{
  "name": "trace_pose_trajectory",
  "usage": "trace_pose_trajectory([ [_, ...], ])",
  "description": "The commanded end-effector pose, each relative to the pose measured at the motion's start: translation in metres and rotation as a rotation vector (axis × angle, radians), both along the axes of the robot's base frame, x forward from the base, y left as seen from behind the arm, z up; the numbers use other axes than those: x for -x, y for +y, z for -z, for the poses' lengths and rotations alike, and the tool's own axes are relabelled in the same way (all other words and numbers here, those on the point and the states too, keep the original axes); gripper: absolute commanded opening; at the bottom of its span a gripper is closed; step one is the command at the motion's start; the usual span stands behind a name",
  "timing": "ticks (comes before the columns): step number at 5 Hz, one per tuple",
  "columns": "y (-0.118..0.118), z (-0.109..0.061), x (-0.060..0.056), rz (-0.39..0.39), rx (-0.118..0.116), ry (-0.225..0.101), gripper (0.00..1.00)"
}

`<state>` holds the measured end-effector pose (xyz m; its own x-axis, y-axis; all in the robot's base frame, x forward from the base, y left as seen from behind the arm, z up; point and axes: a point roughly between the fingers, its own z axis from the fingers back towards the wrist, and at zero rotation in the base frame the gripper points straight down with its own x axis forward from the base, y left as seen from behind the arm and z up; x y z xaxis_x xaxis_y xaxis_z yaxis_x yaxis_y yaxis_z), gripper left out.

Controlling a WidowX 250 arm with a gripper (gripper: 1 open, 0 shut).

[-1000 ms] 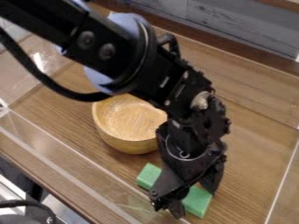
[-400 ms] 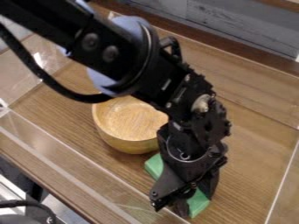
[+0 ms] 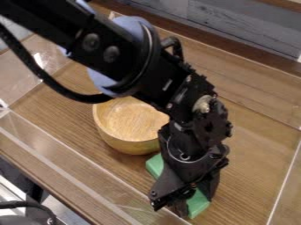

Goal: Put the green block in the brown bowl

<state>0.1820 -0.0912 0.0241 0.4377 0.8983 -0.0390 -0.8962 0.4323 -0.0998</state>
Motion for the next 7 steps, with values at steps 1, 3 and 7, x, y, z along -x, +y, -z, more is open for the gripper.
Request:
trace_pose_trajectory([
  [1,0.0016,-0.0065,-0.0033,0.02,-0.001,-0.023,0.0],
  [3,0.0049,-0.0083,-0.0048,0.042,-0.009,-0.03,0.0],
  [7,0.011,-0.0131,-0.007,0.085,-0.023,-0.044,0.0],
])
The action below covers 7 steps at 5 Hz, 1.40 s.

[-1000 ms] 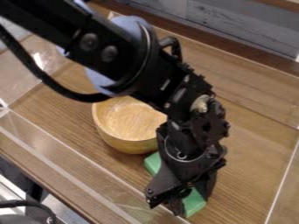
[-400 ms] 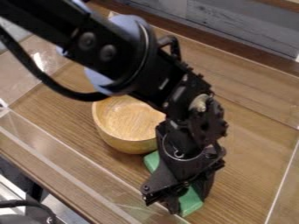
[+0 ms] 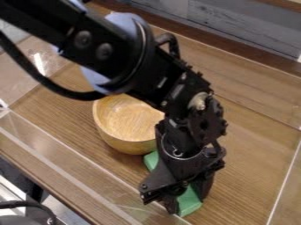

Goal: Put the green block in the brown bowl

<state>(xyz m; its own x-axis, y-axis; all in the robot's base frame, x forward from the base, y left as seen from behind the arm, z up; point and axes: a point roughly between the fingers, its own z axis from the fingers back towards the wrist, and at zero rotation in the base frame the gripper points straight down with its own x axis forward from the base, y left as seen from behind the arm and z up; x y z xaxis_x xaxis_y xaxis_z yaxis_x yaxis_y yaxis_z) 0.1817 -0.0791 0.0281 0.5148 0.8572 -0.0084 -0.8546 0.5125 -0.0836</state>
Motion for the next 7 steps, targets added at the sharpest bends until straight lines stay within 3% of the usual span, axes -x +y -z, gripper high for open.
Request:
trace_pose_trajectory([
  [1,0.001,-0.011,-0.007,0.008,0.011,-0.047,0.0],
  [7,0.011,-0.025,-0.01,0.088,-0.016,-0.072,0.0],
])
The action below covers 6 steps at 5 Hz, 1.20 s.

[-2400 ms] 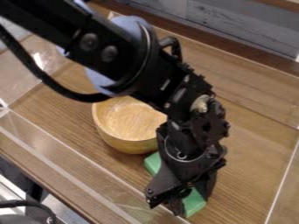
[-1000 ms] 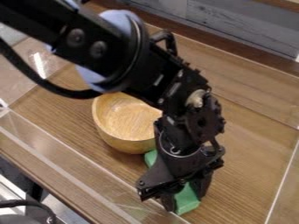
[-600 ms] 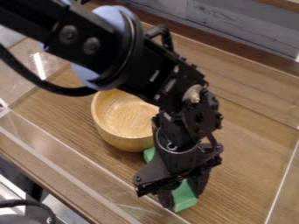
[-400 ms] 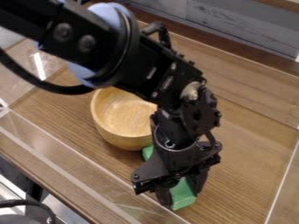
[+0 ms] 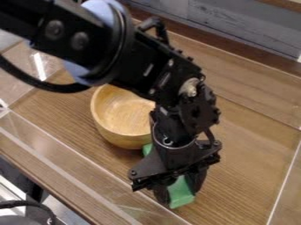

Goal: Put the green block in the brown bowl

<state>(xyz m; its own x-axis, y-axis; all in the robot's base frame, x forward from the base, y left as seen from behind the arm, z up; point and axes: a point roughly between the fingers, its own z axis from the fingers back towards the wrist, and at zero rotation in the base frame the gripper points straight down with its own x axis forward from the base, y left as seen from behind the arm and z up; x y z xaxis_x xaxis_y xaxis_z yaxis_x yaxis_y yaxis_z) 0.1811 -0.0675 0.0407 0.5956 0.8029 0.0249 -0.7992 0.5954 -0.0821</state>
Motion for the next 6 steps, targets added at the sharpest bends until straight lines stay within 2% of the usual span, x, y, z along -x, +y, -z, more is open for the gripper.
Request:
trace_pose_trajectory([
  [1,0.0,-0.014,-0.012,0.002,0.012,-0.06,0.0],
  [6,0.006,-0.03,-0.016,0.049,0.016,-0.079,0.0],
])
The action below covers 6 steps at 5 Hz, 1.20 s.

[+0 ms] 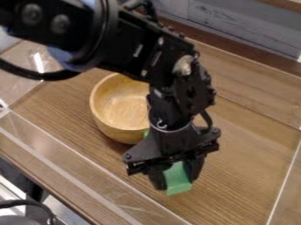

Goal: Put the green block in the brown bowl

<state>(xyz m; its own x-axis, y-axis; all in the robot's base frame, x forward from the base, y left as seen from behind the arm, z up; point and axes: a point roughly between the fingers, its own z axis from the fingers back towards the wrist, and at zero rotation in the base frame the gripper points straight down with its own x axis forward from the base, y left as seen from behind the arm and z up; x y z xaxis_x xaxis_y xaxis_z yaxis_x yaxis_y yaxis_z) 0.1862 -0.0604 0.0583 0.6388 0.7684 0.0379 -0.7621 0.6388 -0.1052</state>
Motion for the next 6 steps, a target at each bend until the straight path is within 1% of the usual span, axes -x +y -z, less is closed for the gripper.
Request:
trace_pose_trajectory([
  [1,0.001,-0.017,-0.012,-0.009,0.019,-0.06,0.0],
  [2,0.003,-0.021,-0.013,-0.013,0.026,-0.063,0.0],
  [4,0.015,-0.035,-0.015,-0.044,0.05,-0.078,0.0],
  [6,0.028,-0.038,-0.015,-0.074,0.064,-0.097,0.0],
])
